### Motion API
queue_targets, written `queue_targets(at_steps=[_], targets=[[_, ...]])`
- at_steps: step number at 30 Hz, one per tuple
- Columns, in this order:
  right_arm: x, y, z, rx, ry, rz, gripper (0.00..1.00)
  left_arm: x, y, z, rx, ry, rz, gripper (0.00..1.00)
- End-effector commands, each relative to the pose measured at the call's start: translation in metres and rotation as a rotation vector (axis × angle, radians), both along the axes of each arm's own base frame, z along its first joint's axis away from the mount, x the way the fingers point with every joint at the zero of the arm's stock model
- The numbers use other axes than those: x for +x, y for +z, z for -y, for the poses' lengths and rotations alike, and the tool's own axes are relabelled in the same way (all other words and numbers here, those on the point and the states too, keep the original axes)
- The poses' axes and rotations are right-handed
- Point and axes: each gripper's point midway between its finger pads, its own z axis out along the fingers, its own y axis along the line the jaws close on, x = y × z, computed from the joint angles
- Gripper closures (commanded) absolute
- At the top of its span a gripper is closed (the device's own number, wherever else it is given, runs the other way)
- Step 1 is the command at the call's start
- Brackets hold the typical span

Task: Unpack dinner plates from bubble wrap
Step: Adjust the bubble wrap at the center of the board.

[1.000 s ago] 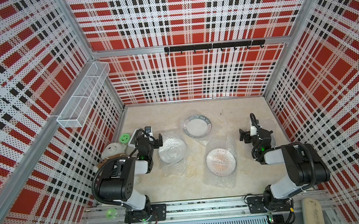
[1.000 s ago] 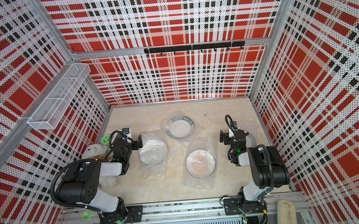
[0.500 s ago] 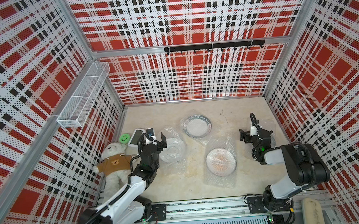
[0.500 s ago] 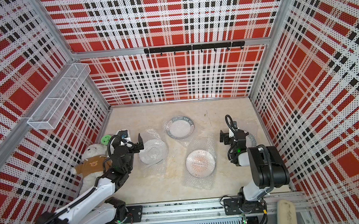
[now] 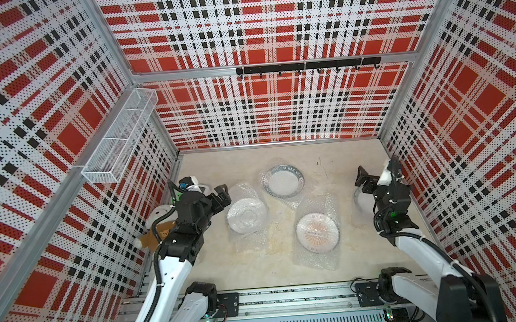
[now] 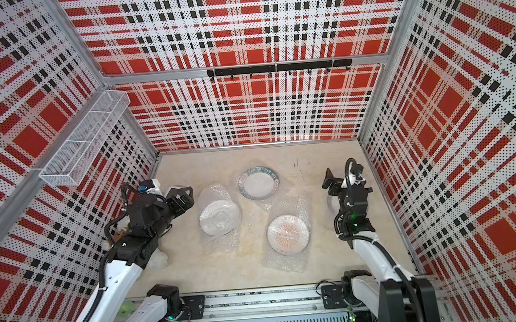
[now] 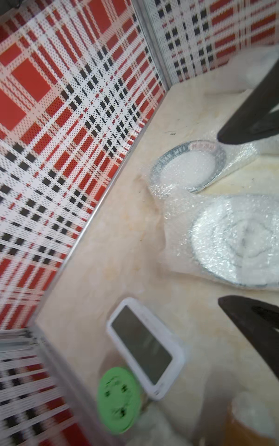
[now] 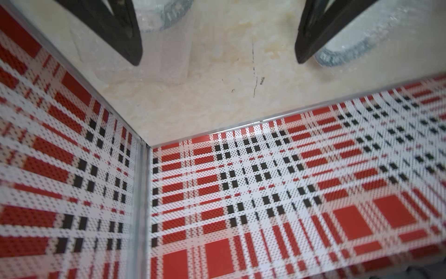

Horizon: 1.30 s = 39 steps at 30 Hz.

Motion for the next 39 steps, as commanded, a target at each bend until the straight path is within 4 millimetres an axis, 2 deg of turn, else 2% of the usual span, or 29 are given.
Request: queue_targets(at_steps=[1, 3, 6, 8, 12, 15, 17, 22, 25, 27, 31, 33, 39], targets=[[-0.018, -0.015, 0.016, 0.211, -0.111, -0.128, 0.00, -0.014, -0.024, 0.033, -0.408, -0.206, -0.121, 0.00], [-0.021, -0.010, 0.004, 0.220, -0.044, -0.181, 0.00, -0.014, -0.017, 0.034, -0.415, -0.229, -0.112, 0.01], [-0.026, -0.024, -0.021, 0.237, 0.080, -0.389, 0.00, -0.024, 0.014, 0.056, -0.260, -0.312, -0.076, 0.01], [-0.034, -0.043, -0.038, 0.259, 0.156, -0.530, 0.00, -0.034, 0.029, 0.084, -0.161, -0.395, -0.068, 0.01], [-0.056, -0.066, -0.075, 0.214, 0.276, -0.670, 0.00, -0.058, 0.031, 0.147, -0.038, -0.584, -0.104, 0.01], [-0.077, -0.081, -0.106, 0.220, 0.390, -0.766, 0.00, -0.079, 0.014, 0.197, -0.021, -0.722, -0.153, 0.00], [-0.091, -0.093, -0.126, 0.233, 0.454, -0.828, 0.00, -0.094, -0.005, 0.227, 0.009, -0.799, -0.195, 0.02], [-0.123, -0.127, -0.158, 0.245, 0.521, -0.941, 0.00, -0.119, -0.061, 0.276, 0.074, -0.899, -0.332, 0.07], [-0.133, -0.149, -0.174, 0.338, 0.586, -0.959, 0.00, -0.121, -0.091, 0.290, 0.022, -0.898, -0.401, 0.14], [-0.138, -0.158, -0.179, 0.380, 0.612, -0.971, 0.00, -0.116, -0.108, 0.289, 0.018, -0.863, -0.431, 0.16], [-0.139, -0.175, -0.177, 0.406, 0.582, -0.977, 0.00, -0.100, -0.136, 0.283, -0.022, -0.779, -0.495, 0.22], [-0.137, -0.179, -0.182, 0.424, 0.599, -0.978, 0.00, -0.093, -0.146, 0.285, -0.067, -0.759, -0.513, 0.27], [-0.129, -0.189, -0.192, 0.462, 0.613, -1.001, 0.00, -0.083, -0.167, 0.290, -0.083, -0.723, -0.545, 0.32]])
